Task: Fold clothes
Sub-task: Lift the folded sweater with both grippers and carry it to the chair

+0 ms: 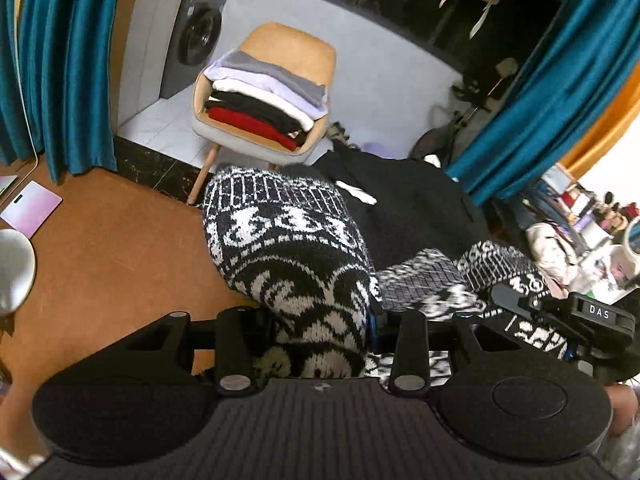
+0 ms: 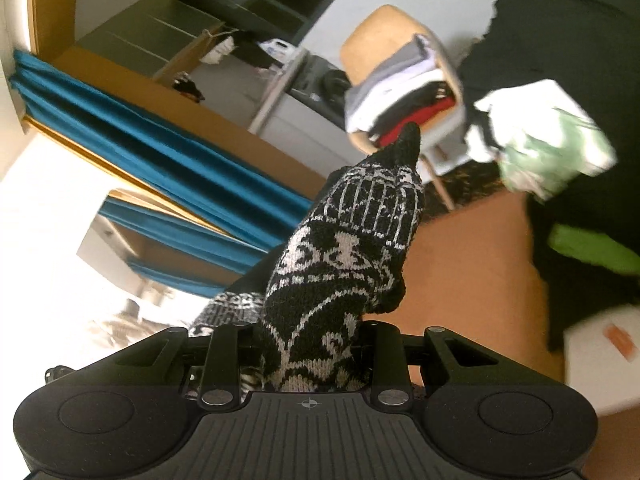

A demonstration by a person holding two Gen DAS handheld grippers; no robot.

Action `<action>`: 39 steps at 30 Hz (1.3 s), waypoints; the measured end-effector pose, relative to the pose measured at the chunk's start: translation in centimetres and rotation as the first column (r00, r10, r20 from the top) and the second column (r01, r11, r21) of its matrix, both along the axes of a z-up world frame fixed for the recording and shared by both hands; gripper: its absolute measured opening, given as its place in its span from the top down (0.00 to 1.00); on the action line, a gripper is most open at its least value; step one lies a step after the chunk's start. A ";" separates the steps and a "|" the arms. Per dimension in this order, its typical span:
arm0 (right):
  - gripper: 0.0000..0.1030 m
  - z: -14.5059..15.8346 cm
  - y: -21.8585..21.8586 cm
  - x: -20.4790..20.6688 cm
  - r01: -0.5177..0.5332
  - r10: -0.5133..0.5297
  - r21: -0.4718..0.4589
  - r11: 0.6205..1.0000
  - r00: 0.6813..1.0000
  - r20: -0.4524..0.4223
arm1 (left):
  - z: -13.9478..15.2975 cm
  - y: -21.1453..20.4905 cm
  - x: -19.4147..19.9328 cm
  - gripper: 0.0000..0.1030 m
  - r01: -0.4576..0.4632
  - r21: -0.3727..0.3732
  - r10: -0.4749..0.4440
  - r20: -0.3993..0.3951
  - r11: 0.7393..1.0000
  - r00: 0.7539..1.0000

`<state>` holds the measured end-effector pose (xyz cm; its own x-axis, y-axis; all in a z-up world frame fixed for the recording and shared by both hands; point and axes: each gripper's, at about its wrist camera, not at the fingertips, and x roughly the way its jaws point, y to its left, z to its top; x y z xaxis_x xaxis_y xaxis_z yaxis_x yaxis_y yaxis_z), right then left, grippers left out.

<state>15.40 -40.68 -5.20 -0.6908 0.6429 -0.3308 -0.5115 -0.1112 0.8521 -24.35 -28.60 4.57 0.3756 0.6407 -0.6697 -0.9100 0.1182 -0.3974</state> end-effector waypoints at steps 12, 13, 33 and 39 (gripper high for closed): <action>0.75 -0.2 19.0 0.7 0.051 -0.051 -0.013 0.999 0.999 -0.019 | -0.3 16.6 -0.4 0.62 0.007 0.019 -0.008 0.061 1.000 0.998; 0.75 -0.3 20.2 1.0 0.066 -0.066 -0.016 0.998 0.998 -0.013 | -0.7 17.9 -0.5 0.62 0.013 0.016 -0.014 0.075 1.000 0.997; 0.75 -3.5 52.2 -6.8 0.344 -0.339 -0.149 0.927 0.939 0.058 | -3.0 55.8 -9.1 0.62 0.287 -0.014 -0.283 0.135 0.958 0.950; 0.75 -1.1 63.3 -8.5 0.333 -0.327 -0.066 0.941 0.941 0.085 | -1.4 66.7 -11.9 0.62 0.291 0.022 -0.290 0.168 0.957 0.942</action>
<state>6.94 22.62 -6.33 -0.4170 0.8007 -0.4301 -0.5677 0.1401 0.8112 -36.27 38.12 3.21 0.6520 0.4850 -0.5827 -0.7566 0.3659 -0.5420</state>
